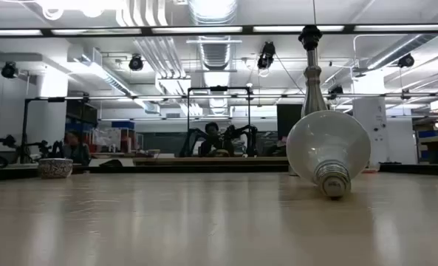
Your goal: Screw lightbulb
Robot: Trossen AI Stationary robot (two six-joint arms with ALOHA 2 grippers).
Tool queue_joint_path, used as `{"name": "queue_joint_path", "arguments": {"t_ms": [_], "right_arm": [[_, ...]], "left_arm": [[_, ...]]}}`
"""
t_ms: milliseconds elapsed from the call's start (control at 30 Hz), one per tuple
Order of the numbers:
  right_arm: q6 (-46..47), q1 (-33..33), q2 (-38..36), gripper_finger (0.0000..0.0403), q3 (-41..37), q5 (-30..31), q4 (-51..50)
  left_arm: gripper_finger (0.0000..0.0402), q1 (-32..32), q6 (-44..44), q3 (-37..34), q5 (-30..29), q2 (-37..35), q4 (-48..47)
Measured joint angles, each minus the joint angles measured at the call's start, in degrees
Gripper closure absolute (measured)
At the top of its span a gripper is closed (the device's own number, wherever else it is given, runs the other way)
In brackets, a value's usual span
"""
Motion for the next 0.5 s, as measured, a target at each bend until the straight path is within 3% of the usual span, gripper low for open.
{"name": "queue_joint_path", "arguments": {"t_ms": [333,367,500], "right_arm": [[0.0,0.0,0.0,0.0362,0.0,0.0,0.0],[0.0,0.0,0.0,0.036,0.0,0.0,0.0],[0.0,0.0,0.0,0.0352,0.0,0.0,0.0]], "left_arm": [[0.0273,0.0,-2.3,0.0,0.2,0.4,-0.2],[0.0275,0.0,-4.0,0.0,1.7,0.4,-1.3],[0.0282,0.5,-10.3,-0.6,18.9,0.5,-3.8]]}}
